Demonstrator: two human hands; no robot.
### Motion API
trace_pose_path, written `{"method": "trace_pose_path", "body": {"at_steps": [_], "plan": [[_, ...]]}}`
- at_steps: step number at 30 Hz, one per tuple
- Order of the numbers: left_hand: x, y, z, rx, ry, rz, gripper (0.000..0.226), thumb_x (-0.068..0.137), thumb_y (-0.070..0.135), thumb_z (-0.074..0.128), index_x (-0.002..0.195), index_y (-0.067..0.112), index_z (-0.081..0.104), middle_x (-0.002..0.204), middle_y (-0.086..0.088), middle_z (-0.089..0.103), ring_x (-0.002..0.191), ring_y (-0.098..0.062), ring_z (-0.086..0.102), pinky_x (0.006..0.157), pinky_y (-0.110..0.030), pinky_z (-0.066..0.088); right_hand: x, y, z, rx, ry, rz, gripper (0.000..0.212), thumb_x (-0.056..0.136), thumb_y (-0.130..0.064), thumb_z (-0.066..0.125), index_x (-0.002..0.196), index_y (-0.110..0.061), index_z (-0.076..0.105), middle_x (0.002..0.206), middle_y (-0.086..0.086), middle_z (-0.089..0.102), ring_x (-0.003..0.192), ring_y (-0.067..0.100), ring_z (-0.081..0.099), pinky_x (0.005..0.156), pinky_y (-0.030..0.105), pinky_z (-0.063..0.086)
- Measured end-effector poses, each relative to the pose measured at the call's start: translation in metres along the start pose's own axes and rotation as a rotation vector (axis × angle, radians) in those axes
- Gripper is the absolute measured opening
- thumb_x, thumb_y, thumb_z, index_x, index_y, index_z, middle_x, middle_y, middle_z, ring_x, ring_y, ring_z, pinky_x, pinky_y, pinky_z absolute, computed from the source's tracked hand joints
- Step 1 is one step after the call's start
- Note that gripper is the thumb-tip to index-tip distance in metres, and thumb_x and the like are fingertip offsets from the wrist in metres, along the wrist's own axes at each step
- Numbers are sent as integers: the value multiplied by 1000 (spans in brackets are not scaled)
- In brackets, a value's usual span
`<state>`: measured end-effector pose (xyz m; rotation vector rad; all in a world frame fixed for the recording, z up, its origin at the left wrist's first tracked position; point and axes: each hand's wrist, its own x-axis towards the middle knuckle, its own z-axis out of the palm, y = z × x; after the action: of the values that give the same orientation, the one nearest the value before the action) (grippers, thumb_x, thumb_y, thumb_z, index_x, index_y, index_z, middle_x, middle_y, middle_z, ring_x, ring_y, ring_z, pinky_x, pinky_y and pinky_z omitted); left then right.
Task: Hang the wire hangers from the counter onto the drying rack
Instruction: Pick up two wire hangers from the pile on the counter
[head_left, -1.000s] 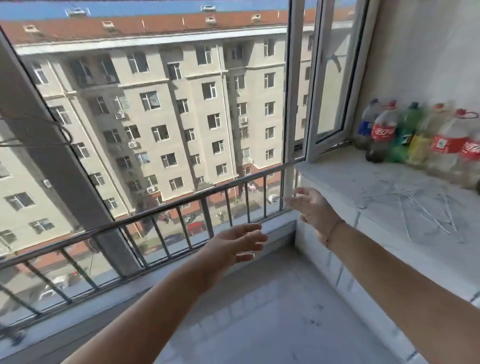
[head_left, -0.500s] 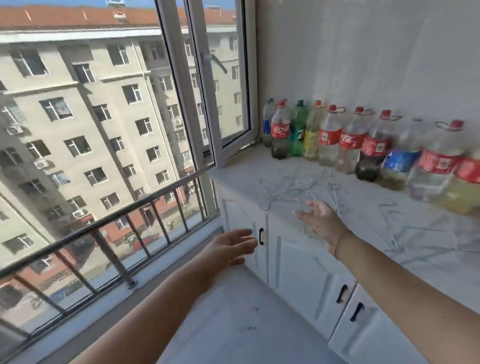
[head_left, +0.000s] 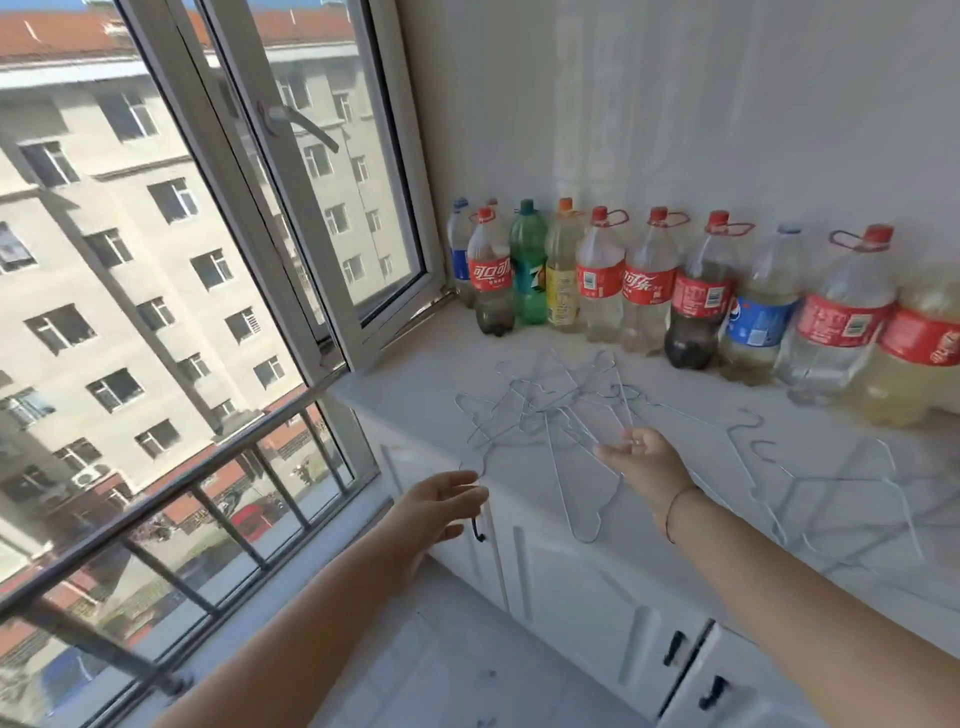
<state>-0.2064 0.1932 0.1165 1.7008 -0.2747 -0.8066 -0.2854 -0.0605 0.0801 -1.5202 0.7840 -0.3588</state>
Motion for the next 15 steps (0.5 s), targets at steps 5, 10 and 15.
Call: {"method": "trace_pose_path", "body": {"at_steps": [5, 10, 15], "plan": [[85, 18, -20, 21, 15, -4, 41, 86, 23, 66, 125, 14, 56, 119, -5, 65, 110, -18, 60, 101, -37, 43, 63, -8, 16, -19, 71, 21, 42, 77, -15, 72, 112, -11, 51, 95, 4, 54, 89, 20, 54, 83, 31, 42], [159, 28, -29, 34, -6, -46, 41, 86, 22, 66, 125, 13, 56, 118, -5, 65, 108, -19, 61, 100, -37, 43, 115, -5, 26, 2, 114, 76, 43, 75, -16, 73, 112, -12, 52, 98, 5, 54, 89, 21, 55, 91, 40, 46], [224, 26, -25, 74, -14, -85, 44, 86, 24, 66, 126, 13, 55, 111, -2, 65, 105, -18, 61, 97, -35, 44, 151, 3, 28, -17, 148, 127, 44, 75, -15, 73, 113, -11, 52, 97, 6, 54, 85, 20, 54, 84, 37, 47]]}}
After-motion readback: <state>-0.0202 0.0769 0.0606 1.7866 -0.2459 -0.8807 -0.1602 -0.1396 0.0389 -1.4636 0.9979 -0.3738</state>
